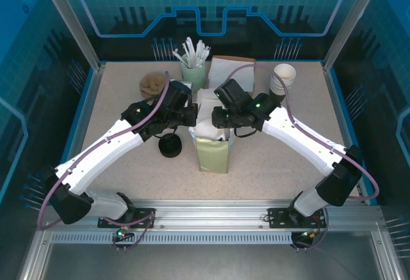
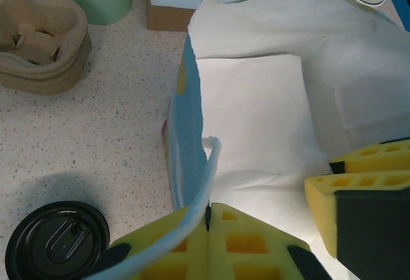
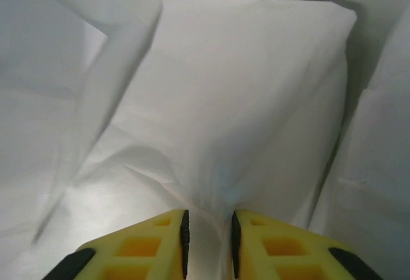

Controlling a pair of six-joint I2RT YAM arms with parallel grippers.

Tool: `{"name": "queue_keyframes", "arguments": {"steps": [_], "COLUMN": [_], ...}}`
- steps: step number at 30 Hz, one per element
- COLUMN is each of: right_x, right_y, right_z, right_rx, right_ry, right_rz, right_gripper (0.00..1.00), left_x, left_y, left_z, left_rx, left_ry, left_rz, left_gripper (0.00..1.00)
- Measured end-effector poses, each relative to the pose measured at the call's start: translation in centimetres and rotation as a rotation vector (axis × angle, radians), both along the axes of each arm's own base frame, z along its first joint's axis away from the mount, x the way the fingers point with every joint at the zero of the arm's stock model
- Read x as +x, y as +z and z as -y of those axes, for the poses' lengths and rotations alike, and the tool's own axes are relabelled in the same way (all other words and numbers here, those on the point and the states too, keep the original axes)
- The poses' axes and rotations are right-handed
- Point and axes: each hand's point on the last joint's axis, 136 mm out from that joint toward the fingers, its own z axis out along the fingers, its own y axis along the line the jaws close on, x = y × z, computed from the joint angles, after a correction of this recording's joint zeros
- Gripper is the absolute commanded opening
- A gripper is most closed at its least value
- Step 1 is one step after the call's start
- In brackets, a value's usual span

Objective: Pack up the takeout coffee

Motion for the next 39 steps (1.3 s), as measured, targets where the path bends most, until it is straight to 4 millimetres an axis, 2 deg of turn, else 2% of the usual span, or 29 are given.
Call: {"name": "queue_keyframes", "arguments": {"steps": [5, 13, 18, 23, 29, 39], "right_x": [0.4, 0.7, 0.5, 0.3, 0.5, 0.8], "right_y": [2.5, 5.7, 6.4, 7.2, 8.8, 10.9], "right_z": [-0.6, -1.0, -1.3, -1.1, 0.5, 2.6], "right_rx": [0.035, 0.078, 0.097, 0.119, 0.148, 0.186], "right_ry": [0.021, 0.043, 0.072, 0.097, 0.083, 0.055], "right_rz": [0.045, 0.101, 0.105, 0.111, 0.146, 0.188], "right_gripper": [0.41, 0.42, 0.42, 0.42, 0.43, 0.43], "left_x": [0.0, 0.0, -0.1, -0.3, -0.8, -2.2], "left_y": [0.1, 0.1, 0.1, 0.1, 0.9, 3.7], "left_z": [0.0, 0.0, 0.1, 0.4, 0.7, 1.5], "left_rx": [-0.002, -0.004, -0.010, -0.023, -0.056, -0.147], "left_ry": [0.000, 0.002, -0.004, -0.017, -0.042, -0.106], "left_rz": [0.002, 0.000, -0.004, -0.012, -0.012, 0.009], "left_gripper": [0.00, 0.00, 0.29, 0.44, 0.52, 0.57]}}
